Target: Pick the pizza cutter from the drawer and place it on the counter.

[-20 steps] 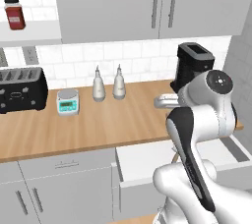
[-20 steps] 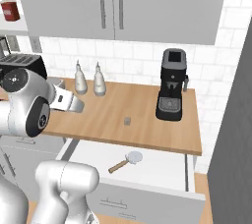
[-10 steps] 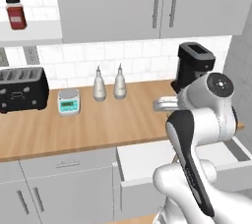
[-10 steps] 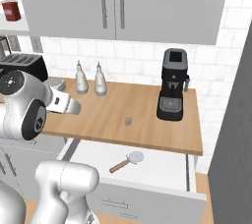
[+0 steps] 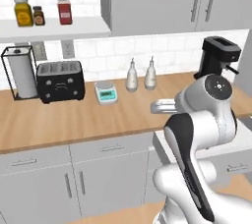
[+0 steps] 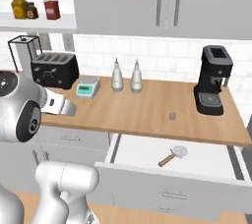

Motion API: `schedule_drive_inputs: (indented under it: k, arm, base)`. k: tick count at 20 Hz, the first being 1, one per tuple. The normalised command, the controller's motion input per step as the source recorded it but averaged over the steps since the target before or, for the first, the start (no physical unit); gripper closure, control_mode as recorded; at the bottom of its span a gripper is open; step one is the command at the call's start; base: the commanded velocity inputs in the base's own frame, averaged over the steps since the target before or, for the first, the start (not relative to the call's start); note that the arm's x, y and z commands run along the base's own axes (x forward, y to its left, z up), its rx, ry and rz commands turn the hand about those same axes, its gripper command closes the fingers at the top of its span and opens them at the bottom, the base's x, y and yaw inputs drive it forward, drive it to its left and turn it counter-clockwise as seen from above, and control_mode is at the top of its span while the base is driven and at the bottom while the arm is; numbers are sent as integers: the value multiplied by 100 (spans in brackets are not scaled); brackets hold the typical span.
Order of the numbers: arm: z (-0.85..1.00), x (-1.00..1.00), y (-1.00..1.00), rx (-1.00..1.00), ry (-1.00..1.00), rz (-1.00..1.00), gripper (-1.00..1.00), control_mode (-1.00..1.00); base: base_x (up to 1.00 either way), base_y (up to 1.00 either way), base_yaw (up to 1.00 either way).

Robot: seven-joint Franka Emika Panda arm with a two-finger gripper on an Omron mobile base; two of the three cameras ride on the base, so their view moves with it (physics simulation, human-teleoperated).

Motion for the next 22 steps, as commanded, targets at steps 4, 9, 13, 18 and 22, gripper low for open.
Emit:
schedule_drive_inputs:
  k: [4, 9, 13, 18, 22]
  arm:
    - [0, 0, 0, 0, 0, 0, -100, 100]
    - [0, 0, 0, 0, 0, 0, -100, 100]
    - [0, 0, 0, 0, 0, 0, -100, 100]
    - [0, 0, 0, 0, 0, 0, -100, 100]
    - [0, 1, -4, 0, 0, -5, -100, -100]
  base:
    - [-9, 88, -41]
    - [7, 69, -57]
    - [2, 39, -62]
    - [16, 2, -49]
    - [4, 0, -9]
